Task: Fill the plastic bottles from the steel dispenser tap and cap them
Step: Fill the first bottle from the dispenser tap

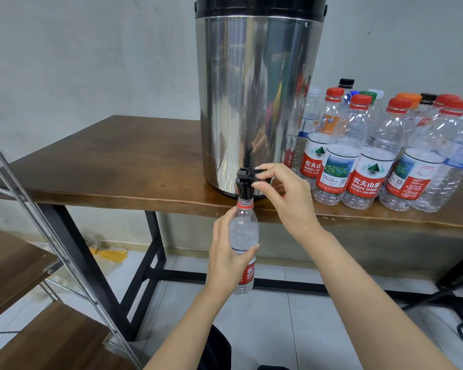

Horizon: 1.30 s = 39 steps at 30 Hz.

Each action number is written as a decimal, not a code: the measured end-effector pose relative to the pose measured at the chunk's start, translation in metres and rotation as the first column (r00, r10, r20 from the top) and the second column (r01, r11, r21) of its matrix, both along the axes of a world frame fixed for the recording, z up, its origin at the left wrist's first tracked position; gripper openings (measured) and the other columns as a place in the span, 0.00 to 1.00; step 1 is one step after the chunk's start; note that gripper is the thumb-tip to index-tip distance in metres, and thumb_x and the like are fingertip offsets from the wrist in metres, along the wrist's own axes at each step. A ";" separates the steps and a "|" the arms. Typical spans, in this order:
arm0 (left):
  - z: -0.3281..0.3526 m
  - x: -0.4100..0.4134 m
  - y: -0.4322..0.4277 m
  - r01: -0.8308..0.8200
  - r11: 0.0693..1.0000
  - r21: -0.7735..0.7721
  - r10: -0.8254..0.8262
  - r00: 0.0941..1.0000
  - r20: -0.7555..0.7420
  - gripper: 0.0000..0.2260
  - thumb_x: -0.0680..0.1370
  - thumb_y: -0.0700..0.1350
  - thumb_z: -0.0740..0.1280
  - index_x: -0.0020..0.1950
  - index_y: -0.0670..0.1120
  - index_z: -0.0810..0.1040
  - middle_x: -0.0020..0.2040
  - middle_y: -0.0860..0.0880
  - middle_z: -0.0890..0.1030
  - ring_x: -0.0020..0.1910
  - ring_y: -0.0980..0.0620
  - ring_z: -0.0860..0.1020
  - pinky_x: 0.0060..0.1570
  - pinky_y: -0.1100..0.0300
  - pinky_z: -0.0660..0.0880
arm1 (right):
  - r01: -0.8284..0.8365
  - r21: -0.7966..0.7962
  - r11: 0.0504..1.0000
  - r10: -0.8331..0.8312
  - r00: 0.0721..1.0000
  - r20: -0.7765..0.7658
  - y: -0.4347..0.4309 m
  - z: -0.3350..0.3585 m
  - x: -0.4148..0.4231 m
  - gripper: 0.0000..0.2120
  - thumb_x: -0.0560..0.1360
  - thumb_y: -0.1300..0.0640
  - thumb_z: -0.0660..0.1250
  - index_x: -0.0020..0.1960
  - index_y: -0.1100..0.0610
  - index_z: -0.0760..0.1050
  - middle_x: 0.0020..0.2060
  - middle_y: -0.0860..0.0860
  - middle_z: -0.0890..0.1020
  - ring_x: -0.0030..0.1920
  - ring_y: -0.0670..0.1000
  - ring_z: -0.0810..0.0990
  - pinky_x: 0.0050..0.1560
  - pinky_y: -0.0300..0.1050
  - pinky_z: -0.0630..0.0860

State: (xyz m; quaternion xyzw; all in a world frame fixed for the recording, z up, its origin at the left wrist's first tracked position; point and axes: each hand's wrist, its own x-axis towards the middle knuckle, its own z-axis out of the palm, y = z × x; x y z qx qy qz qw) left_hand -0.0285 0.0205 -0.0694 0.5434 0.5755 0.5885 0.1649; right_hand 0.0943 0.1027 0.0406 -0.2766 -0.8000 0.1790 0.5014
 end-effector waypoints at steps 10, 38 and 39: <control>-0.002 0.000 0.001 0.004 1.000 0.011 -0.004 1.000 0.022 0.38 0.70 0.41 0.78 0.73 0.57 0.64 0.68 0.59 0.69 0.70 0.59 0.69 0.64 0.69 0.69 | -0.035 0.304 0.952 -0.035 0.974 0.224 0.007 0.006 0.014 0.13 0.79 0.52 0.62 0.56 0.57 0.81 0.61 0.48 0.80 0.58 0.50 0.78 0.56 0.48 0.78; 0.004 -0.003 -0.003 0.039 0.999 -0.024 -0.037 0.997 0.061 0.37 0.70 0.39 0.78 0.73 0.59 0.65 0.66 0.60 0.70 0.68 0.60 0.71 0.64 0.60 0.72 | 0.383 0.095 0.919 -0.392 0.855 0.341 0.027 0.020 0.035 0.10 0.80 0.49 0.64 0.54 0.54 0.79 0.49 0.49 0.79 0.47 0.49 0.76 0.46 0.46 0.73; 0.004 -0.002 -0.003 0.039 0.999 -0.028 -0.037 0.997 0.063 0.37 0.70 0.39 0.78 0.73 0.60 0.65 0.66 0.61 0.70 0.67 0.60 0.71 0.64 0.60 0.72 | 0.411 0.060 0.910 -0.394 0.810 0.434 0.028 0.013 0.036 0.11 0.80 0.49 0.65 0.57 0.54 0.78 0.51 0.50 0.78 0.48 0.51 0.77 0.45 0.47 0.72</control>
